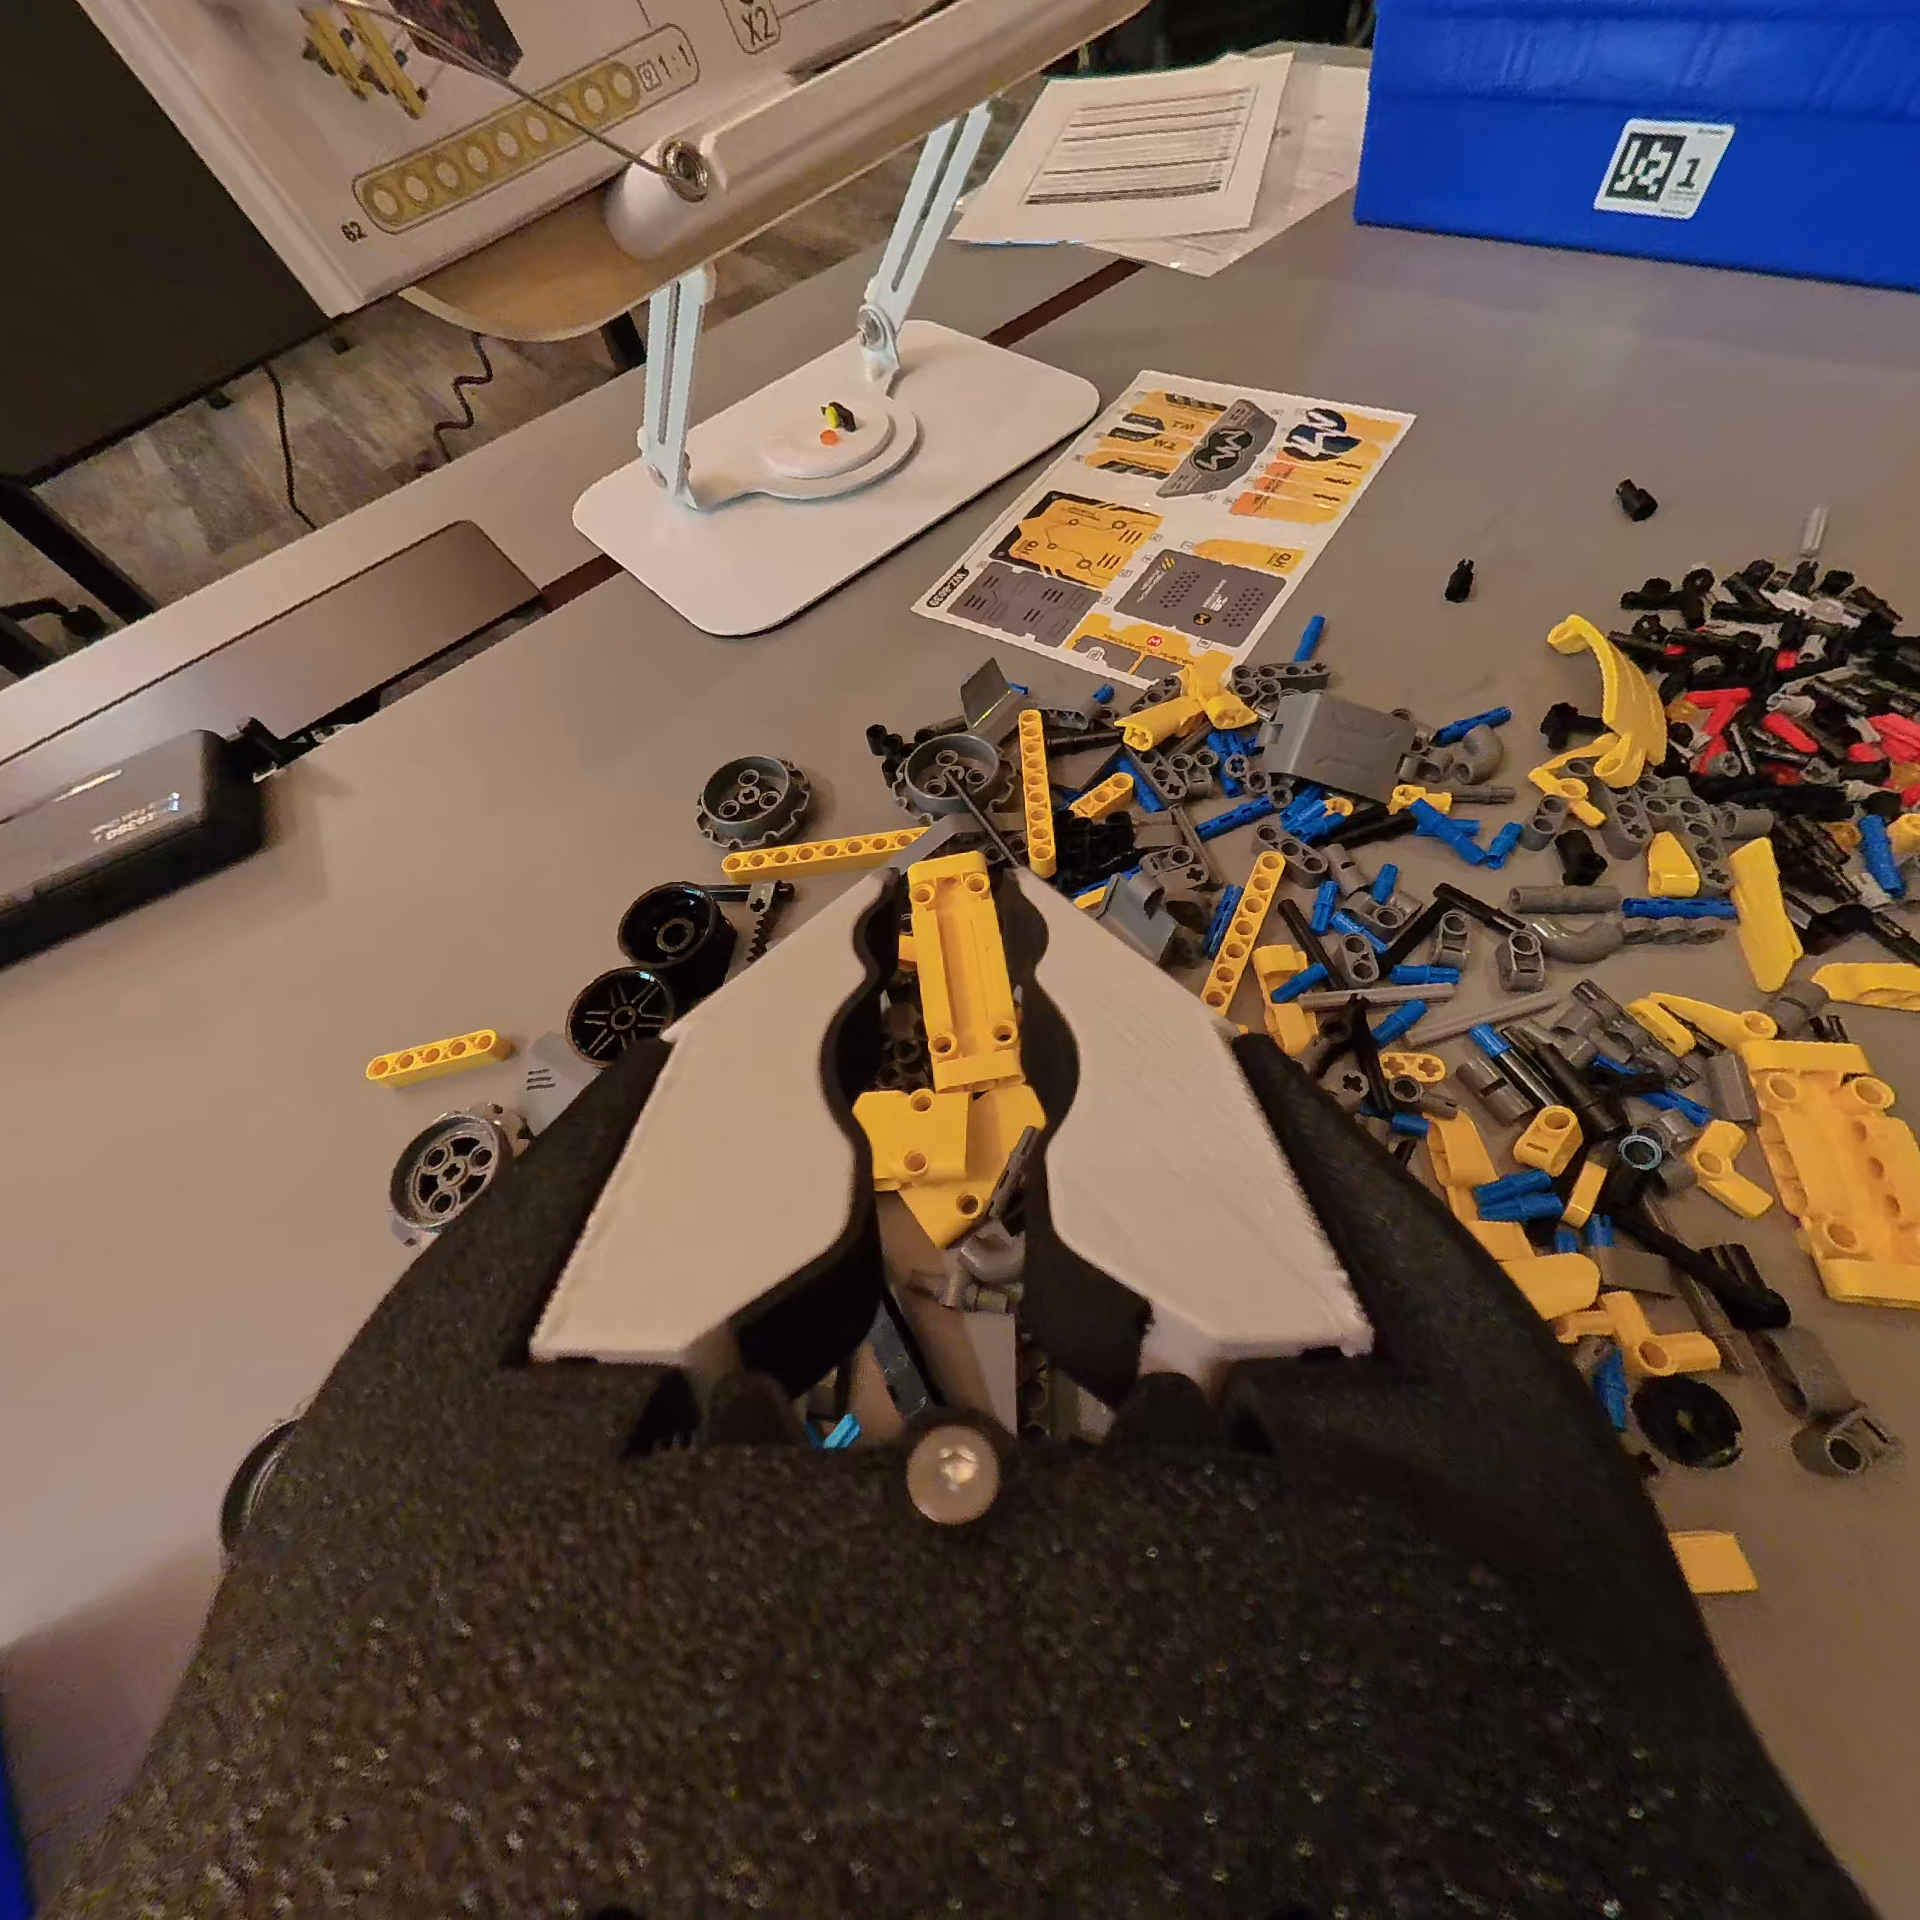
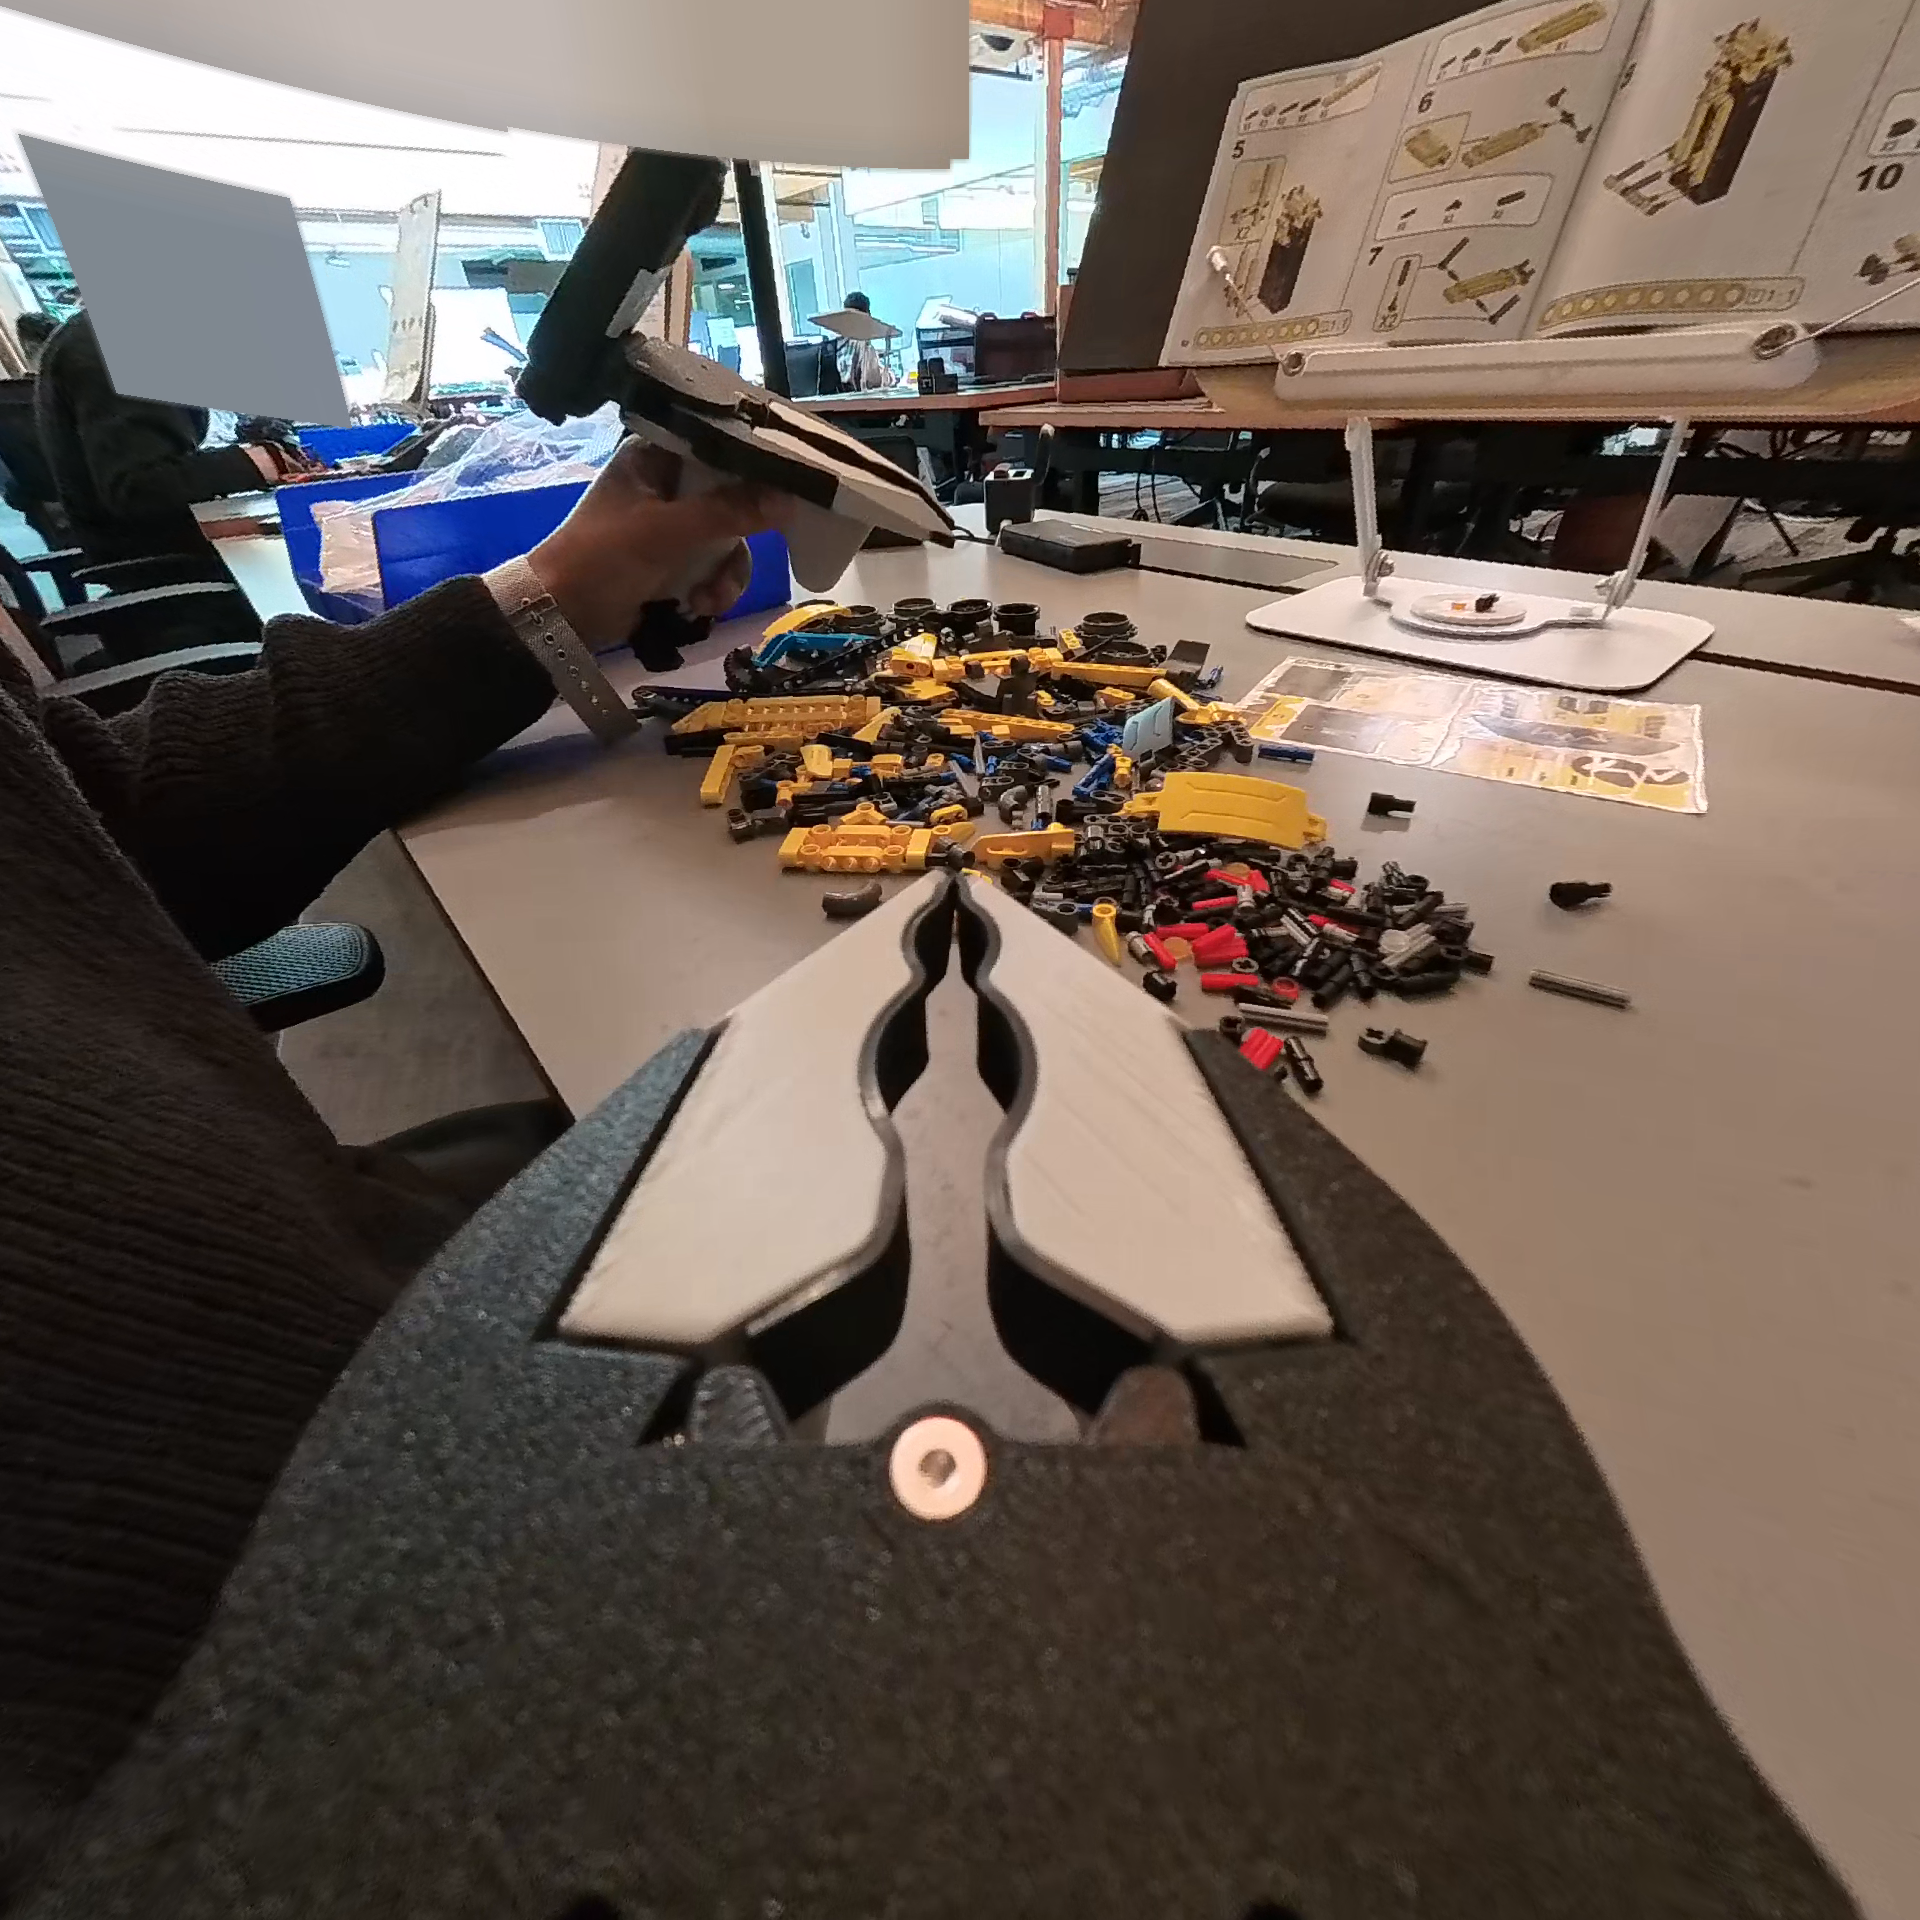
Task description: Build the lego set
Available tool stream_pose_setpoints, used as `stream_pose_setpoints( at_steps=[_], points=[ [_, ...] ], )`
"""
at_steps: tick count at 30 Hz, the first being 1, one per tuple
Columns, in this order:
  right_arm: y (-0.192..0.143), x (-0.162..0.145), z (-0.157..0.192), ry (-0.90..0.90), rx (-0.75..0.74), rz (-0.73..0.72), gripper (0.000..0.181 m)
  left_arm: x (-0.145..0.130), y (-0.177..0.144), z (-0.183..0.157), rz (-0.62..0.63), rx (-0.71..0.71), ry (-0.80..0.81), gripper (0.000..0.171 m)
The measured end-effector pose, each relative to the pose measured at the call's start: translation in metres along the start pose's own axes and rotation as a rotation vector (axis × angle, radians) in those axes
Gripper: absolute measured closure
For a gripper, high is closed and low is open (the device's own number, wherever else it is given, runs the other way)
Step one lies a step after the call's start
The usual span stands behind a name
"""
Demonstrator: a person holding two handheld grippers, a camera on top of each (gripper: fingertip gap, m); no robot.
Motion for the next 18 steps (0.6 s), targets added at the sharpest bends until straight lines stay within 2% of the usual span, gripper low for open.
stream_pose_setpoints(
  at_steps=[15,18],
  points=[
    [0.000,-0.001,0.000,-0.010,-0.013,-0.002,0.181,-0.001,0.005,-0.017,0.004,-0.048,0.035,0.153],
    [-0.001,0.000,0.000,-0.013,-0.012,-0.006,0.181,0.008,-0.010,-0.046,-0.019,-0.140,-0.021,0.152]
  ],
)
Point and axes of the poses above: each gripper's, where its closed fingertips meet, y out along the fingers, x out of its top, z = x × y across the jaws, the point moved 4 cm from there along -y, back along the fingers, and after that the axes turned 3 degrees about y, right-handed, at the moved point
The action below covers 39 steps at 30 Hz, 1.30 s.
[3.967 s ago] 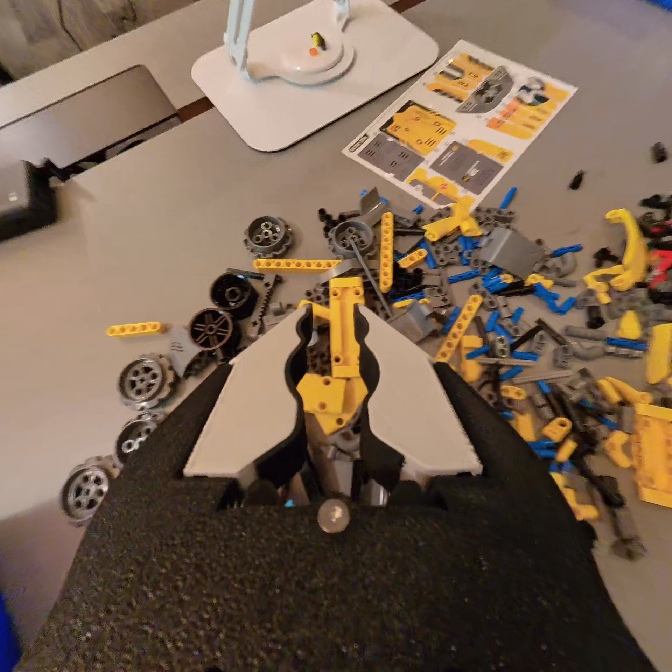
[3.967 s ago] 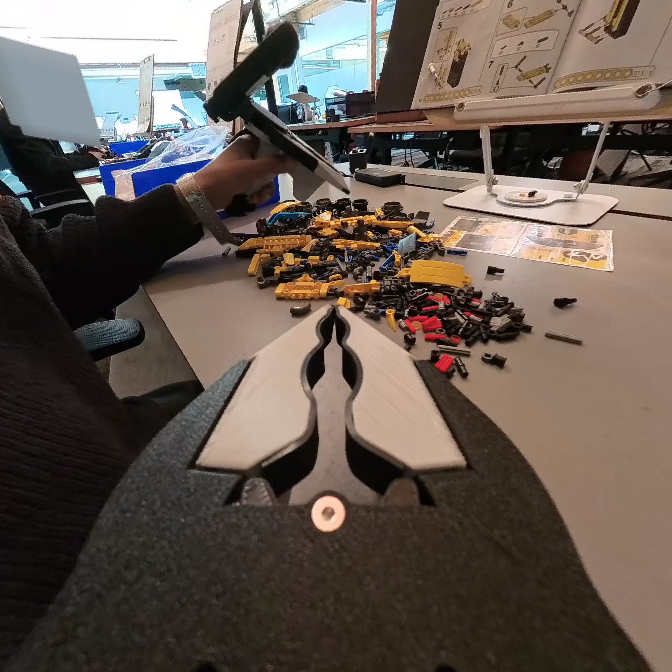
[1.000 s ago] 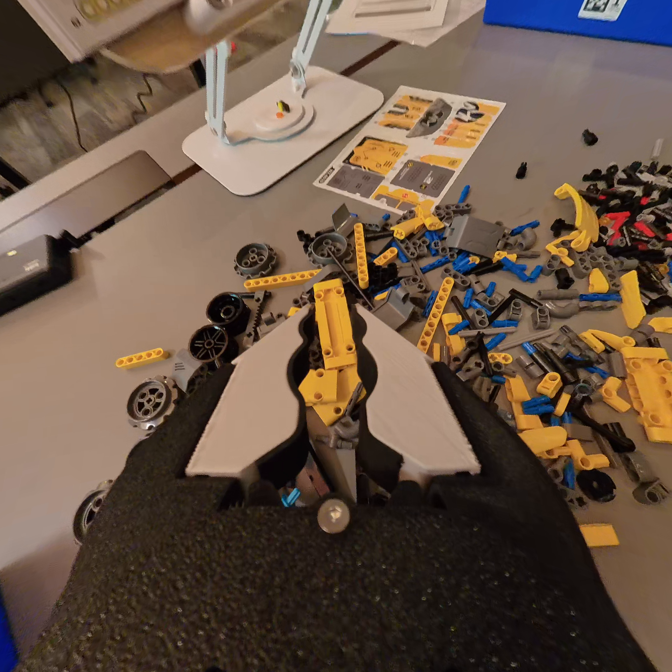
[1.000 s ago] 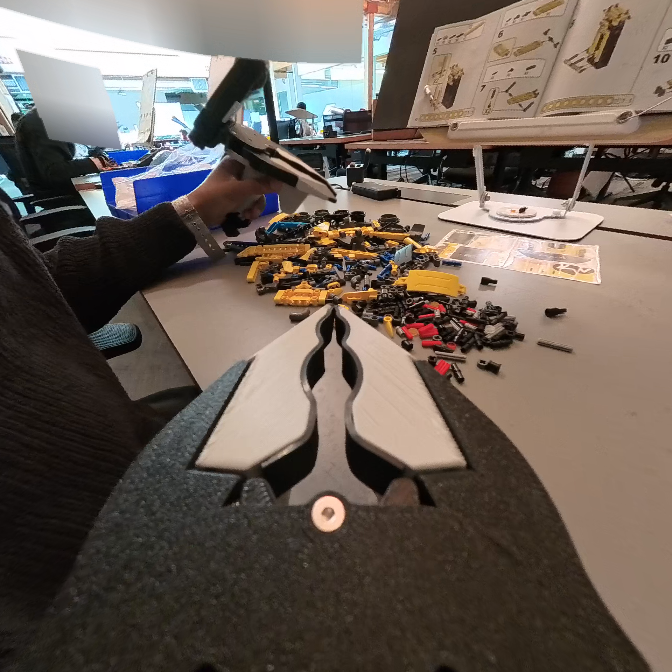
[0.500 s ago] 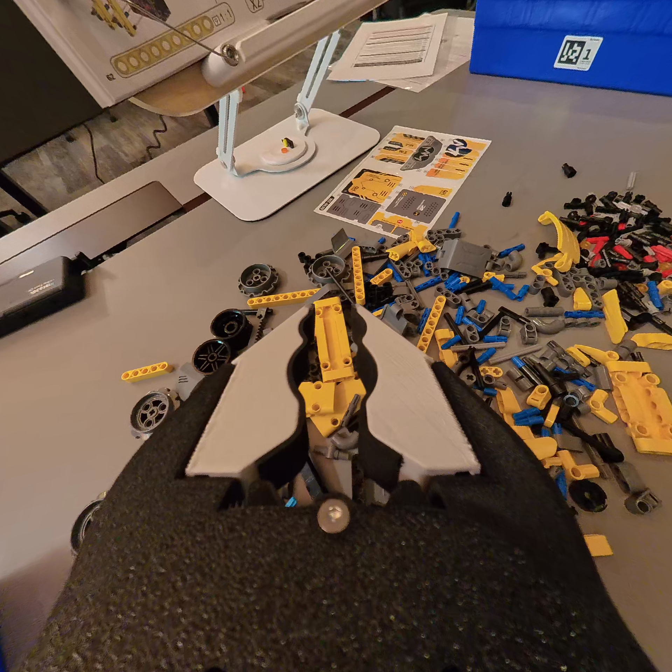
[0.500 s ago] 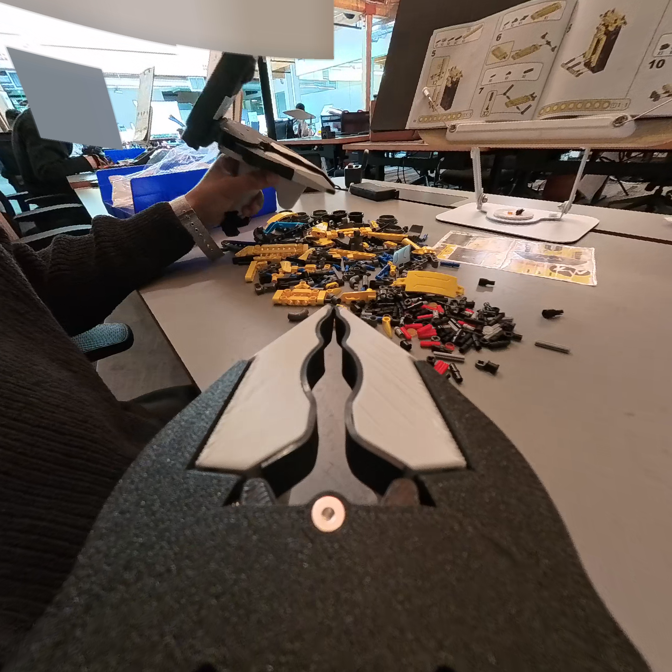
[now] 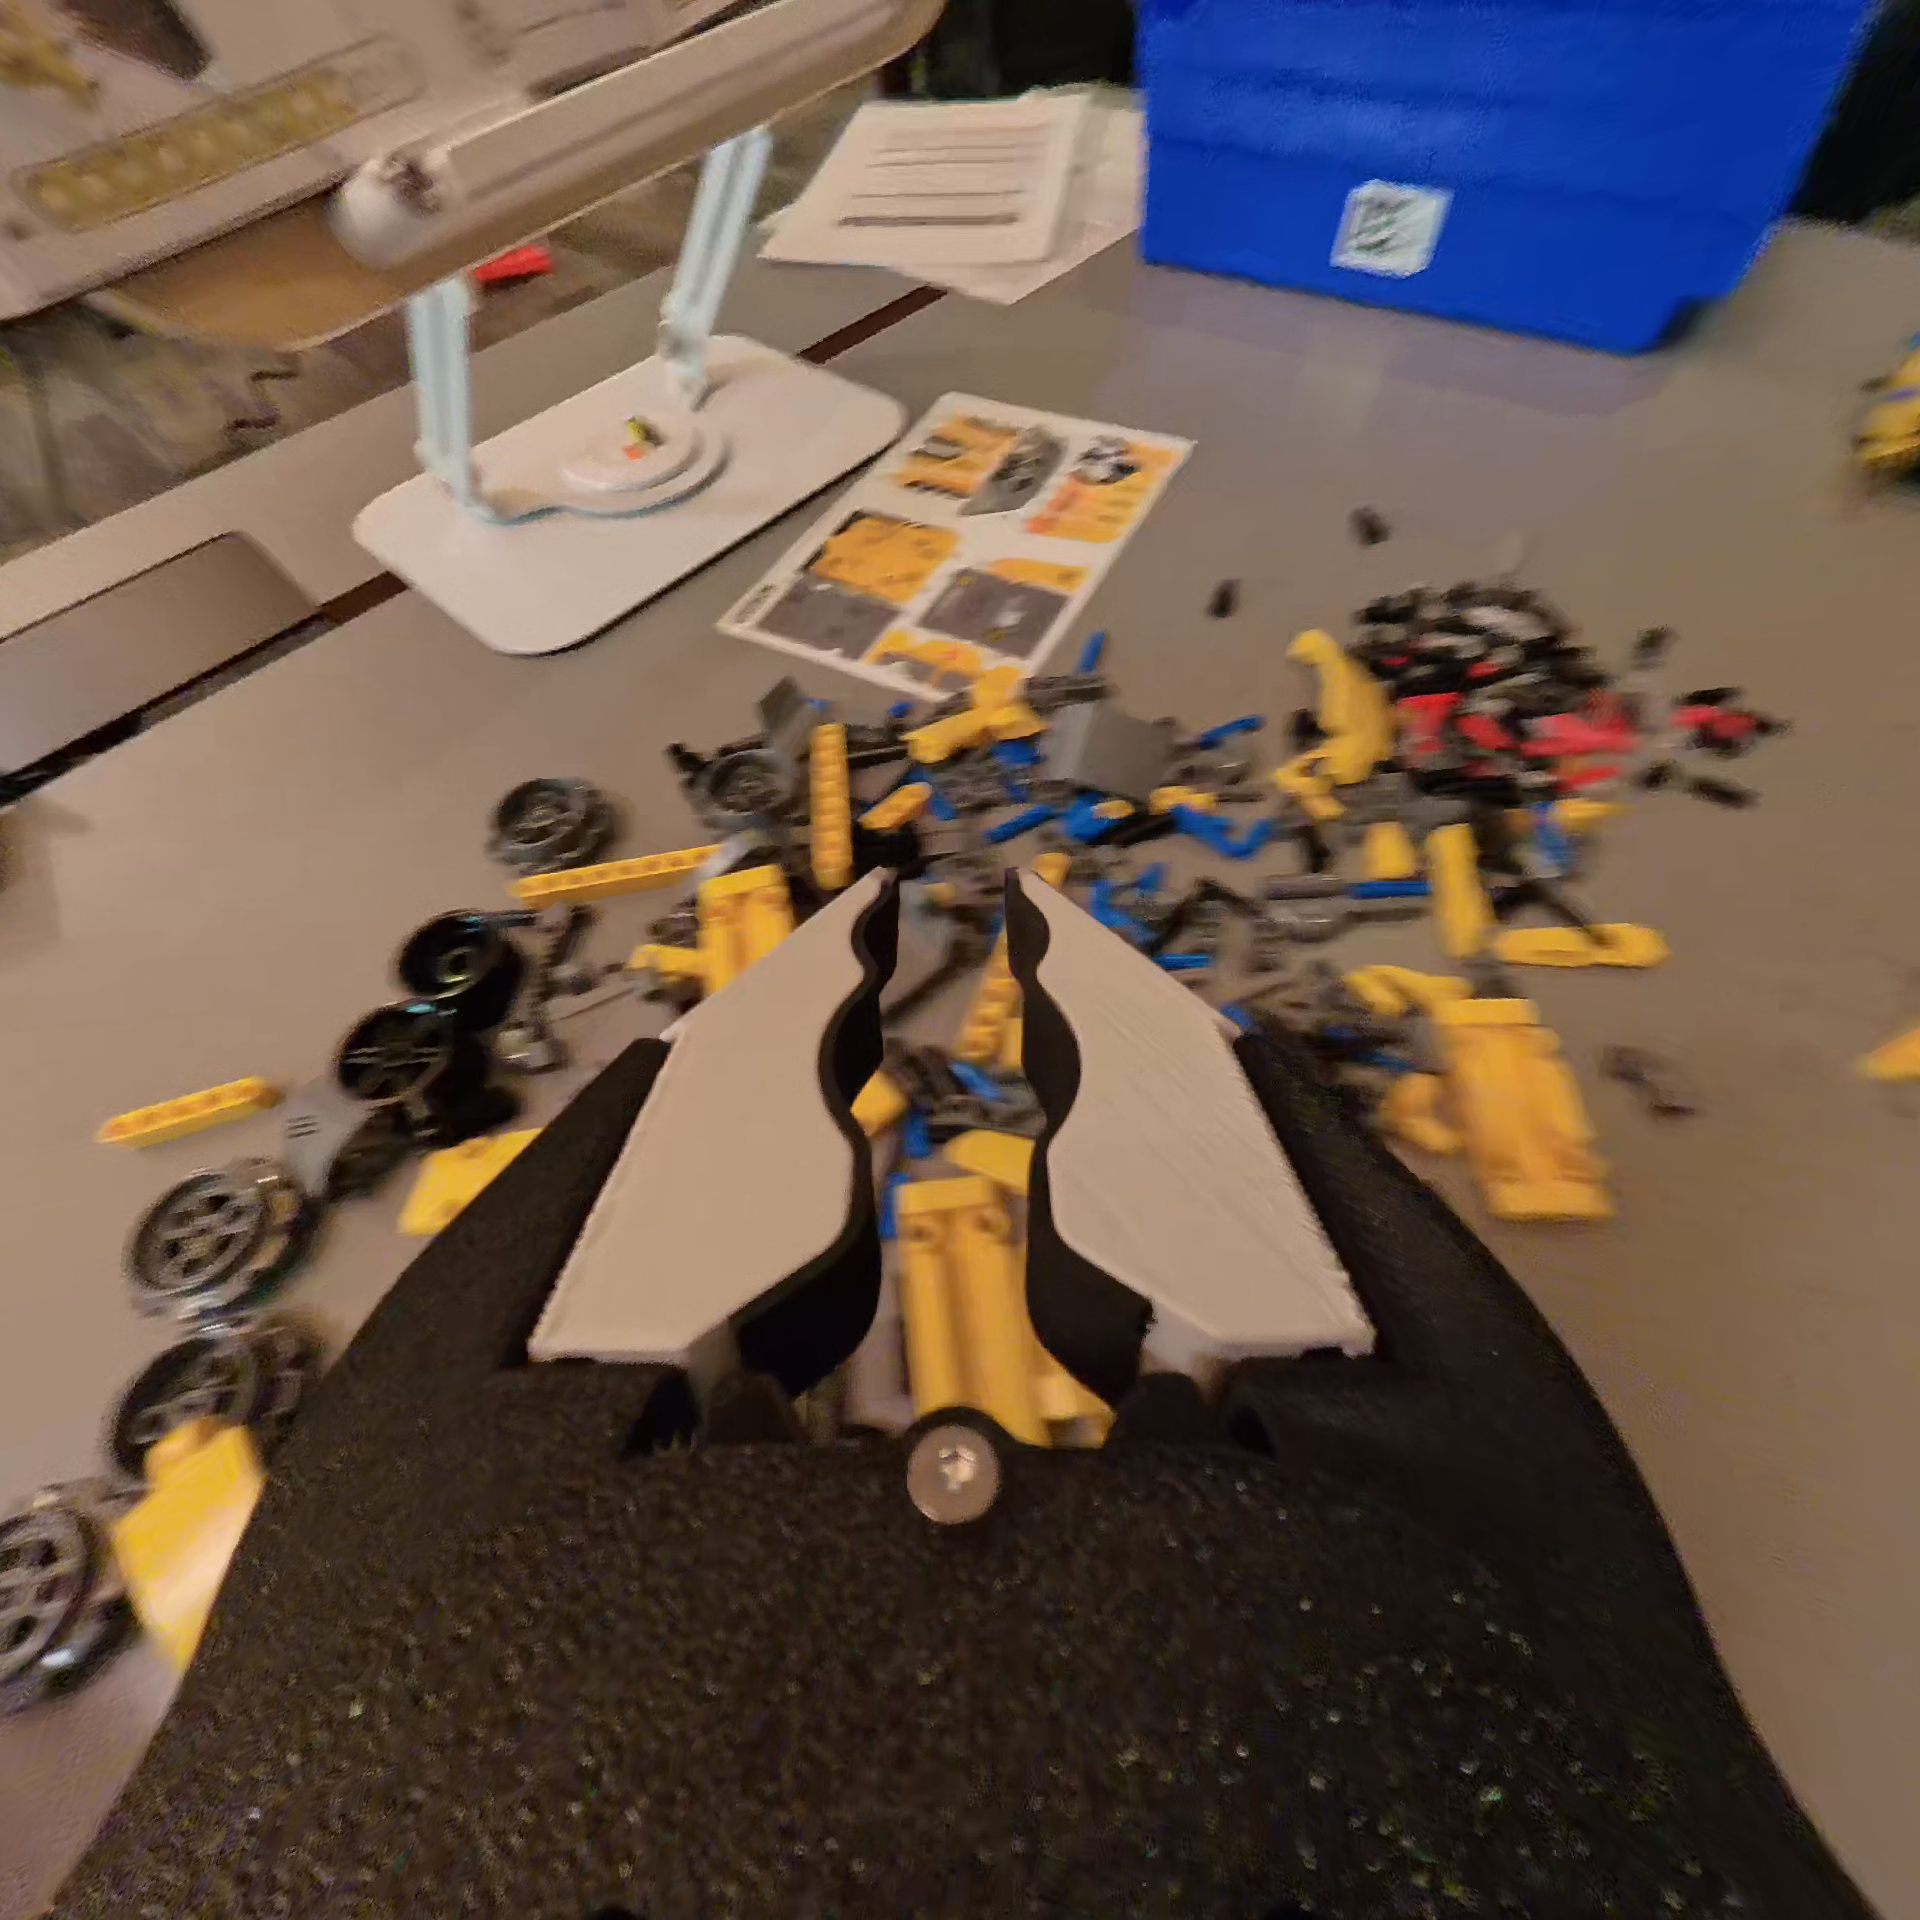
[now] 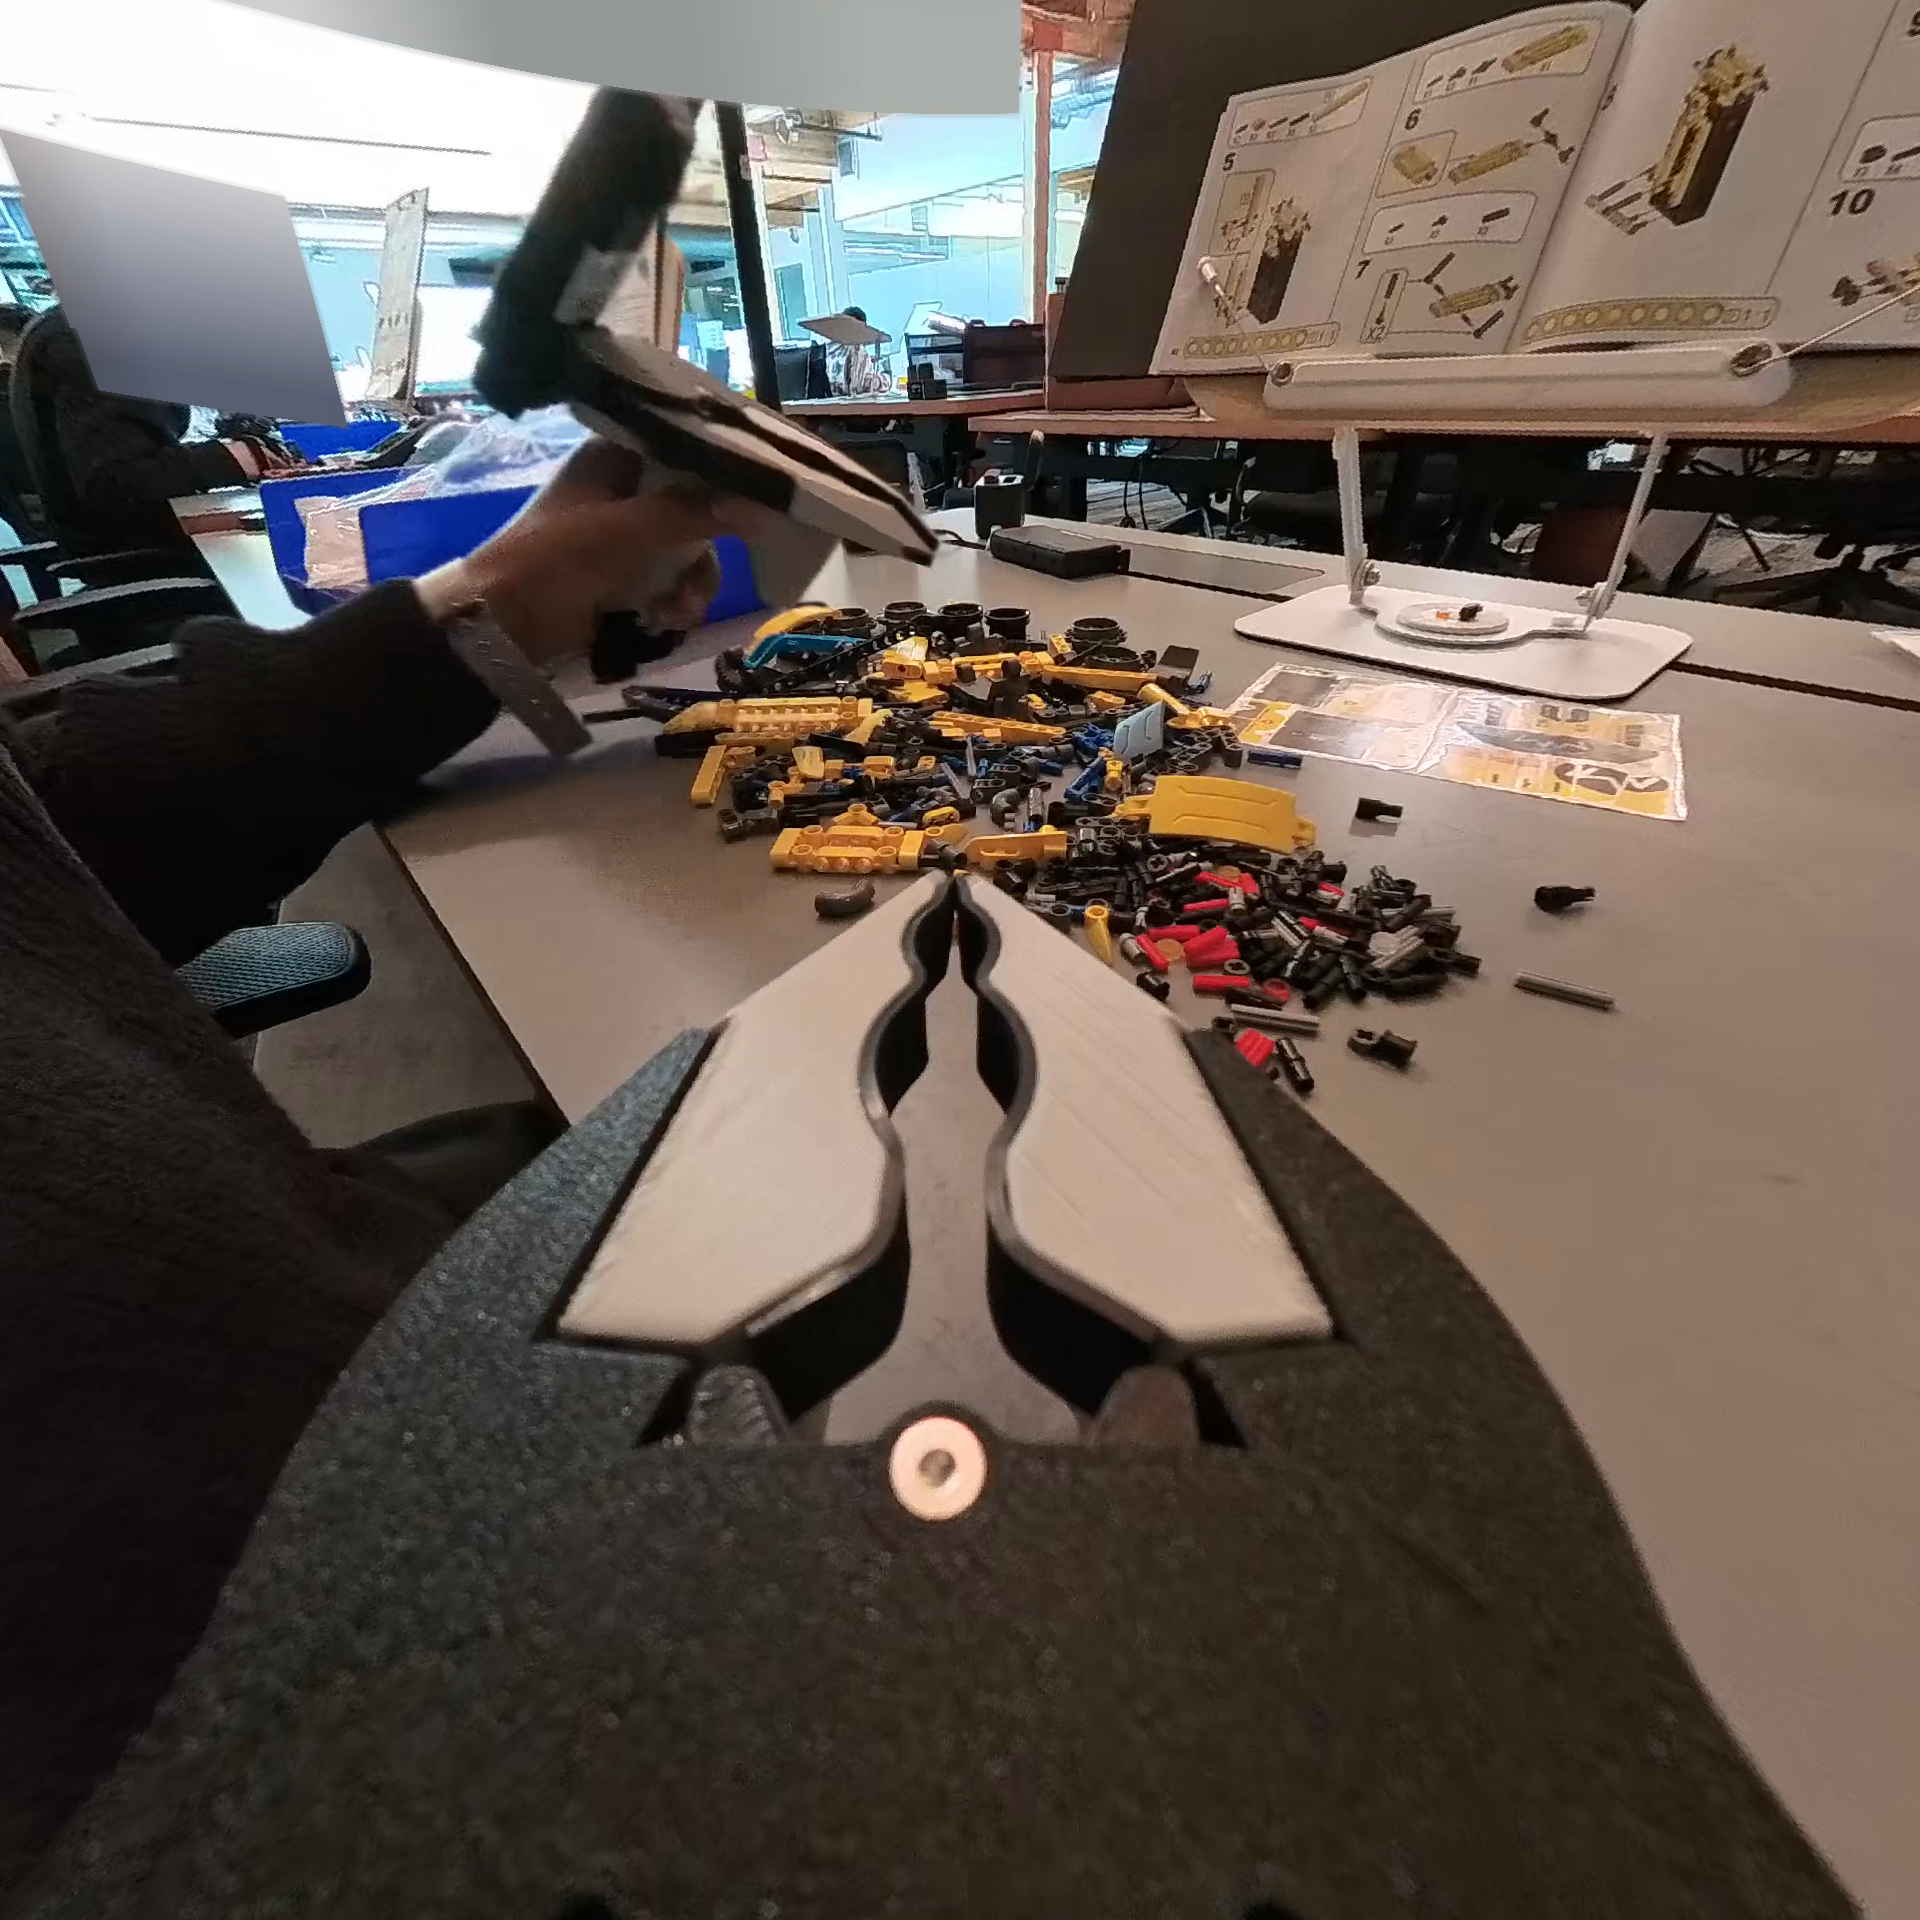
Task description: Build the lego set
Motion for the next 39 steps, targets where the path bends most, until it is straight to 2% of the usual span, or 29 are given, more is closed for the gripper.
stream_pose_setpoints(
  at_steps=[3,6,9,11,13,18,22,25,33,36,39],
  points=[
    [0.000,0.000,0.000,0.000,-0.002,-0.003,0.181,0.005,-0.013,-0.050,-0.007,-0.095,-0.008,0.152],
    [-0.001,0.000,0.001,-0.010,-0.002,-0.007,0.181,-0.011,-0.009,-0.102,0.136,-0.229,-0.037,0.146],
    [-0.001,0.000,0.001,-0.015,0.001,-0.011,0.181,-0.036,0.002,-0.136,0.299,-0.253,0.003,0.136],
    [-0.001,0.001,0.002,-0.019,0.002,-0.013,0.181,-0.049,0.011,-0.138,0.391,-0.157,0.066,0.135],
    [-0.001,0.000,0.002,-0.025,0.004,-0.010,0.181,-0.049,0.016,-0.135,0.397,-0.092,0.124,0.135],
    [-0.001,0.000,0.003,-0.029,0.008,-0.010,0.181,-0.044,0.024,-0.134,0.400,-0.127,0.114,0.139],
    [-0.001,-0.001,0.003,-0.034,0.007,-0.008,0.181,-0.040,0.021,-0.136,0.379,-0.126,0.145,0.165],
    [-0.001,-0.001,0.003,-0.035,0.006,-0.010,0.181,-0.032,0.014,-0.137,0.322,-0.107,0.159,0.171],
    [-0.001,0.000,0.003,-0.037,0.003,-0.012,0.181,-0.034,0.008,-0.138,0.314,-0.161,0.133,0.169],
    [-0.001,-0.001,0.003,-0.039,-0.003,-0.013,0.181,-0.032,0.010,-0.137,0.312,-0.138,0.108,0.154],
    [-0.001,0.000,0.003,-0.039,-0.002,-0.013,0.181,-0.032,0.011,-0.136,0.318,-0.134,0.049,0.150]
  ],
)
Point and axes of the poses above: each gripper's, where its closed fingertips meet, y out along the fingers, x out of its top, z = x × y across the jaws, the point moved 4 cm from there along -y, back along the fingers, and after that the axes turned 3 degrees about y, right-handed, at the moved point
